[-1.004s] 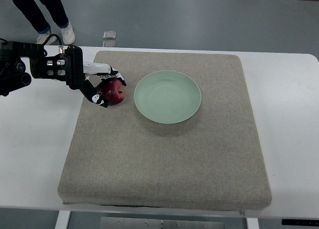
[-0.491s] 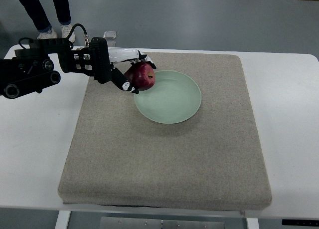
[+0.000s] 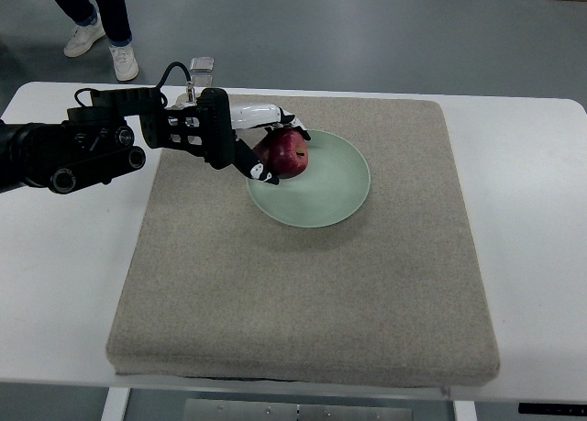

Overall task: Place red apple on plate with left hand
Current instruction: 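Lift the apple with the left hand and carry it onto the green plate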

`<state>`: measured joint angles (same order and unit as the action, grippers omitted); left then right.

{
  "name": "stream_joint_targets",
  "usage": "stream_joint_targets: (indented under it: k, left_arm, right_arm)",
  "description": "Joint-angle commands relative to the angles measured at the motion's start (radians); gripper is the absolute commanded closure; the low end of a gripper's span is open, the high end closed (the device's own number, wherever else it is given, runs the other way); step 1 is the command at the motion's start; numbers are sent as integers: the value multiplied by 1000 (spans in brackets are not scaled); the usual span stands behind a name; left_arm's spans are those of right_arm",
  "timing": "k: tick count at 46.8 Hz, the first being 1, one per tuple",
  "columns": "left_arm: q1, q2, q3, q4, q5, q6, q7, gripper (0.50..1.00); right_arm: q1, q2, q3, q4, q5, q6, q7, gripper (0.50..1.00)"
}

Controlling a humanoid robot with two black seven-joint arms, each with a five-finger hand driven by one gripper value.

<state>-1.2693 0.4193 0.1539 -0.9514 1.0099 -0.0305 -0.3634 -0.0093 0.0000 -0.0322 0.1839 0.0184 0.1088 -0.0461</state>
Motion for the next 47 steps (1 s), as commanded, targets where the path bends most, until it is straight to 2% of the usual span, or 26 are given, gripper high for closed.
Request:
stream_joint_targets:
  k: [1,6,19,23,29,31,35,41,43,47]
  left_arm:
    - [1,-2,-1,0,-2,0,0,793]
    - [15,-19,-2,2,-2,1,-2,772]
    - [33,-30,-25,5,2,1,-2,767]
    - [34,-33,-25,11,2,1,-2,735]
    - [36,-37,-27,22,2,1,-5,720]
    - [36,-40,-28,22,1,1,-5,688]
    - [38,-45,-28,22,1,1,-6,656]
    - [38,-50,-28,22,1,1,-6,645]
    - [38,-50,-28,22,1,1,-6,615]
    - [39,-51,-28,22,2,1,-6,598]
  right_arm:
    - [0,0,0,0,0,0,0,568]
    - [0,0,1,0,0,0,0,568]
    - [0,0,0,0,0,0,0,568]
    - [0,0,1,0,0,0,0,568]
    - [0,0,0,0,0,0,0,570]
    - [0,0,0,0,0,0,0,570]
    - [0,0,0,0,0,0,0,570]
    - [0,0,0,0,0,0,0,568]
    - [0,0,0,0,0,0,0,568]
    - [0,0,0,0,0,0,0,570]
